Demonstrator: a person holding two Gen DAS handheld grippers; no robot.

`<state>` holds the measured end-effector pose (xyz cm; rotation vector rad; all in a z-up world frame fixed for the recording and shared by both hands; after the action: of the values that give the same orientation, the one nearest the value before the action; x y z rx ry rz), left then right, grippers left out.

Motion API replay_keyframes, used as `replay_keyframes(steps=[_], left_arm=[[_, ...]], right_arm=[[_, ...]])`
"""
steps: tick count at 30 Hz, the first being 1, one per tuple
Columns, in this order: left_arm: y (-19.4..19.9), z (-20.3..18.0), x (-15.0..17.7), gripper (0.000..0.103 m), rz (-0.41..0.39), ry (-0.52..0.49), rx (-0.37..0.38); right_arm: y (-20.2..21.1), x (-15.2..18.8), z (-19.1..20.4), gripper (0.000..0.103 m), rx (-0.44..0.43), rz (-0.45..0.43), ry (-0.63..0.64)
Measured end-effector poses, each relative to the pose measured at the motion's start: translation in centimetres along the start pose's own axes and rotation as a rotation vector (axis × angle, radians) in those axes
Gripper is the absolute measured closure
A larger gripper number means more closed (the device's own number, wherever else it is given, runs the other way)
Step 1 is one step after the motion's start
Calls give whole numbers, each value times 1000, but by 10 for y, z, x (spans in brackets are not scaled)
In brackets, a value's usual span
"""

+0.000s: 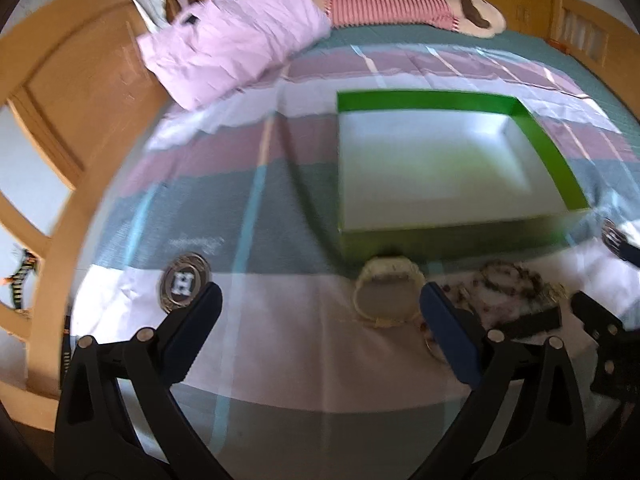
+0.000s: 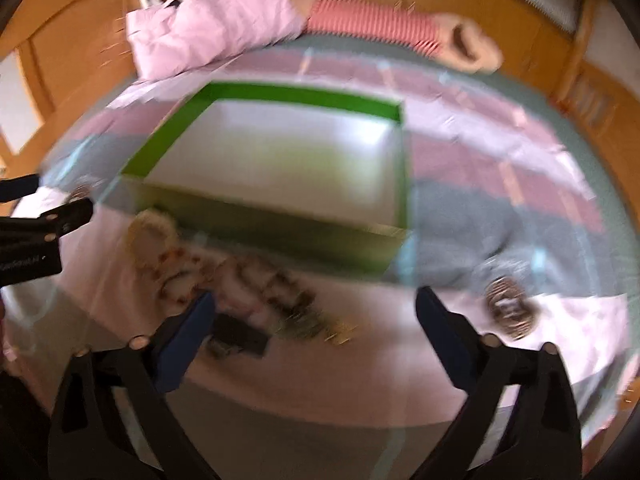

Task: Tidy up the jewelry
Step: 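Grasp the cream watch with the left tool while the right tool grasps the black watch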

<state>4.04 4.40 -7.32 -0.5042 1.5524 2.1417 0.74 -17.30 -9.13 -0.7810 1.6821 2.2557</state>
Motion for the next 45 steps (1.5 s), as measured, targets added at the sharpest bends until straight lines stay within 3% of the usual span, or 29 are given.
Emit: replay_keyframes(steps=[4, 7, 11, 14, 18, 23, 29, 34, 42, 44, 45], left_arm=[[-12, 1, 12, 10, 76, 22, 84], [-22, -11, 22, 10, 128, 3, 143], [-32, -26, 28, 10, 154, -36, 140], [-43, -22, 26, 10, 172, -21, 122], [-59, -6, 19, 10, 197, 58, 136], [-74, -3, 8, 10, 218, 169, 230], [-71, -40, 0, 10, 199, 95, 289], [-68, -68, 2, 8, 182, 24, 290], [-81, -92, 9, 7, 200, -54, 228], [-84, -94, 8, 7, 201, -53, 228], [-84, -94, 7, 9, 200, -52, 226]], right_arm=[[-7, 8, 13, 30, -102, 46, 14], [-23, 14, 18, 38, -99, 95, 32], [-33, 11, 9, 55, -31, 86, 16], [-31, 3, -14, 55, 41, 35, -54], [-35, 1, -39, 55, 66, 22, -159], [-31, -2, -31, 51, -27, -2, -175], [-39, -1, -1, 29, -114, 14, -70], [-60, 6, 19, 19, -94, 95, 30], [-70, 21, 25, 18, -59, 115, 88], [-69, 23, 27, 33, -86, 113, 78], [-68, 22, 28, 34, -95, 105, 67]])
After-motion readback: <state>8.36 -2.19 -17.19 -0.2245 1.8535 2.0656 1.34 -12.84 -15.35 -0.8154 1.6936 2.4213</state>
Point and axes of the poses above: each gripper's, at about its wrist camera, not at the fingertips, and y roughly against the way its jaws point, z to its left, x to its underside, the point moved 6 cm from there along -y, roughly the way its jaws point, and after that the axes turned 12 degrees about -x, right-handed, at the moved point
